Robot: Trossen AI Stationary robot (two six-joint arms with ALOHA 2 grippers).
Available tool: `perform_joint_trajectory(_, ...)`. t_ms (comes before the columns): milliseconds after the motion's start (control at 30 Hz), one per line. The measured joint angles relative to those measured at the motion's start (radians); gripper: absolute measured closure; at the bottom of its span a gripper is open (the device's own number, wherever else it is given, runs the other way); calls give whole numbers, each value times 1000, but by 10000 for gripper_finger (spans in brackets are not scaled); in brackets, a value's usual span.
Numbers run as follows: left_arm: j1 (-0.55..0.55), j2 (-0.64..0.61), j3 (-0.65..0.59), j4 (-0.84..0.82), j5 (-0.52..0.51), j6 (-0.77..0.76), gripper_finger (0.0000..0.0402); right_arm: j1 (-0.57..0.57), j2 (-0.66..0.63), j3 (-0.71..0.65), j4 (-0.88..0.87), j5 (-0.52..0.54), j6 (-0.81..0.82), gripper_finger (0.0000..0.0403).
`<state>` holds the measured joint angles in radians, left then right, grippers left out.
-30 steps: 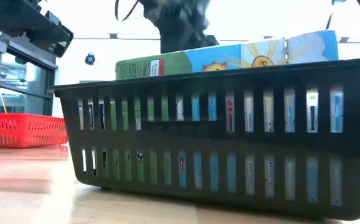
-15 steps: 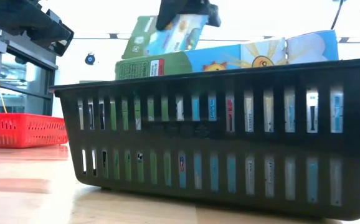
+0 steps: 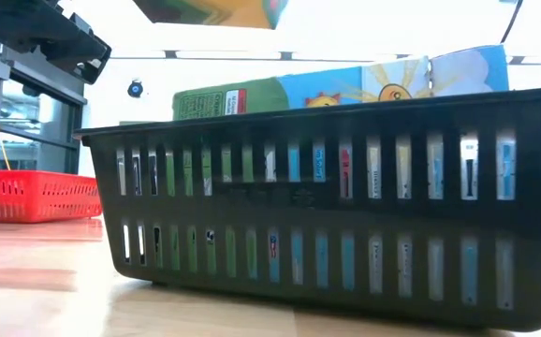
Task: Pick & Place Office Desk Supplies
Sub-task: Put the crayon box into the black bin
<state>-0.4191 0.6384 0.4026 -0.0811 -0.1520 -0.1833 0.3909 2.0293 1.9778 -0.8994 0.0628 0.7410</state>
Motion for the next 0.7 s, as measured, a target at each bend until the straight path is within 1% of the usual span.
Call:
perform_joint_trajectory(333, 0, 0, 0, 0, 1, 0, 266, 91, 0, 0, 0, 39, 94, 306)
perform_joint_trajectory(700, 0, 0, 0, 0, 4, 0, 266, 107, 6, 0, 1, 32, 102, 306)
